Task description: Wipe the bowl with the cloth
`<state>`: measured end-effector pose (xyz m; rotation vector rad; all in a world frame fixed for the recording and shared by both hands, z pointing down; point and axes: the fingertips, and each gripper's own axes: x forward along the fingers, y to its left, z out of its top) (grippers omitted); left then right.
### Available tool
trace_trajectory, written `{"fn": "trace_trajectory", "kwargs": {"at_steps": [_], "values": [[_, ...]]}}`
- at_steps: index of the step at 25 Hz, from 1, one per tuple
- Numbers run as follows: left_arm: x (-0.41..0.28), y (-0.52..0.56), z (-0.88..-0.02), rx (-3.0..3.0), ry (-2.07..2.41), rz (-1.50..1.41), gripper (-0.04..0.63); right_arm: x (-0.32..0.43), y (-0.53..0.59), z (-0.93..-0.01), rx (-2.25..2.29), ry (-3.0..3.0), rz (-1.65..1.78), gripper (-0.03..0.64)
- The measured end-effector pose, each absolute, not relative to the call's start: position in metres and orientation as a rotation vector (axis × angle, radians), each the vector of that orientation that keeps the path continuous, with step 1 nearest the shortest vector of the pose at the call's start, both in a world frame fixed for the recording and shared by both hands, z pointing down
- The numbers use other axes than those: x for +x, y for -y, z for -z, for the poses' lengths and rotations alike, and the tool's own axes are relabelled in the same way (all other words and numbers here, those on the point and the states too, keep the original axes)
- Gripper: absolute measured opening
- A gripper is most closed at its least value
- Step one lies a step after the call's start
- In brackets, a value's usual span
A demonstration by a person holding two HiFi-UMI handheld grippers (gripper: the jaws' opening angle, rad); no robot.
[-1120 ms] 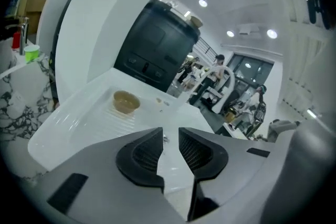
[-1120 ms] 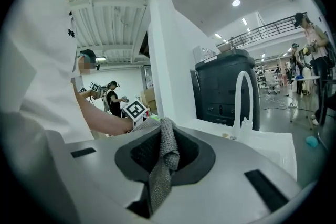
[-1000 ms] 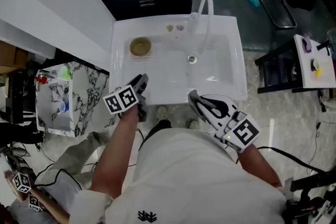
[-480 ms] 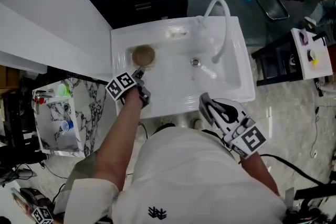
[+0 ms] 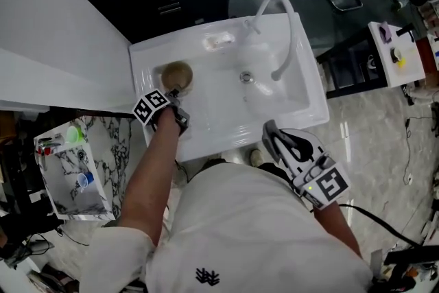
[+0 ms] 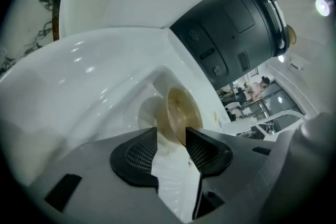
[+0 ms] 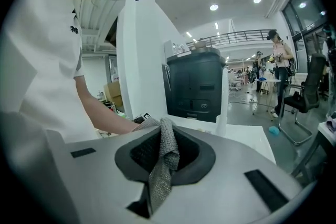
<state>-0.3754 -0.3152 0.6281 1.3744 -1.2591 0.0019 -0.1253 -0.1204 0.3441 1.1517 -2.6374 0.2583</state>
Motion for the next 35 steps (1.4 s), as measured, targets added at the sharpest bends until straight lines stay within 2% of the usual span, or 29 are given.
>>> {"fn": "trace_trajectory", "kwargs": {"at_steps": [3,5,7,20,35], "values": [[-0.374,0.315,-0.637,1.354,1.254,-0.034,0.155,-0.125,0.120,-0.343,1.163,2.628,-0.254,0.034],[-0.376,0.315,-0.643,1.355,1.266,-0.069,0.060,-0.127,0.119,-0.344,1.157,2.626,-0.248,0.034],[-0.378,0.318,-0.643,1.373,1.276,-0.088,0.029,-0.129,0.119,-0.344,1.151,2.624,-0.246,0.034],[-0.364,0.291,-0.602,1.511,1.362,-0.191,0.020,-0.109,0.115,-0.342,1.065,2.675,-0.212,0.034],[-0.248,0.184,-0.520,1.660,1.248,-0.169,0.019,-0.082,0.099,-0.338,0.779,2.800,-0.059,0.034]]}}
